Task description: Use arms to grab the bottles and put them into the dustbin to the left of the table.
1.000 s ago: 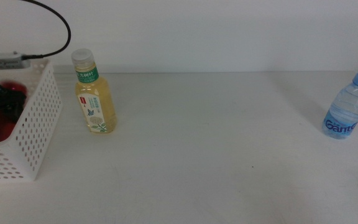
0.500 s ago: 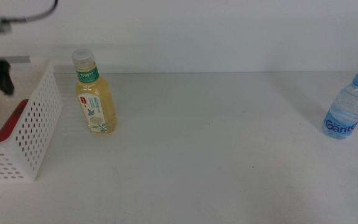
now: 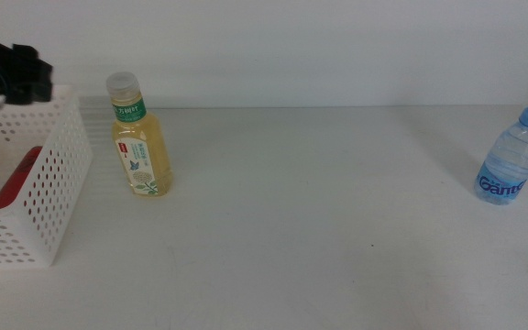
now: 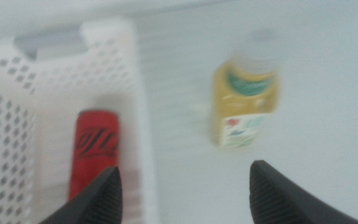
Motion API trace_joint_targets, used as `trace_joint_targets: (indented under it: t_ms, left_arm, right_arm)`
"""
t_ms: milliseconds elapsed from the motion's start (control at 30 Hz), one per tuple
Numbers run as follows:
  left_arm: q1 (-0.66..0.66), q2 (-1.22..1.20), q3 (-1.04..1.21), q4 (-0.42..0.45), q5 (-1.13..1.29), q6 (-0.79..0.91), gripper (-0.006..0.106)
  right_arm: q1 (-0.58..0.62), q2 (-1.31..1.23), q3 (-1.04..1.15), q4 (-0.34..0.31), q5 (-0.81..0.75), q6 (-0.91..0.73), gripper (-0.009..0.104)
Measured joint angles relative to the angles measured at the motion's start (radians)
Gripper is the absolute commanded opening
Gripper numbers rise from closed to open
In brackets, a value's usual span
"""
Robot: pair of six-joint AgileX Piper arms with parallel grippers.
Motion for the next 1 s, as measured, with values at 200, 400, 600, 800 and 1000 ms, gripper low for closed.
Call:
trace_joint_targets:
  t_ms: [200, 400, 600, 800, 1000]
  left_arm:
    - [-0.109, -0.168, 0.236, 0.005, -0.221, -0.055, 0.062]
    - [-0.162, -0.255, 0.446, 0.005, -0.421, -0.076, 0.062]
    - [-0.176, -0.295, 0.624, 0.001, -0.592, -0.078, 0.069]
    - [-0.176, -0.297, 0.768, -0.029, -0.764, -0.080, 0.090]
    - [-0.195, -0.297, 0.857, -0.046, -0.931, -0.084, 0.090]
  right_arm:
    - [0.000, 0.000, 0.000, 0.000, 0.000, 0.000, 0.077]
    - [0.000, 0.000, 0.000, 0.000, 0.000, 0.000, 0.077]
    - [0.000, 0.000, 0.000, 0.000, 0.000, 0.000, 0.077]
    - [0.000, 0.000, 0.000, 0.000, 0.000, 0.000, 0.077]
    - [0.000, 0.000, 0.000, 0.000, 0.000, 0.000, 0.077]
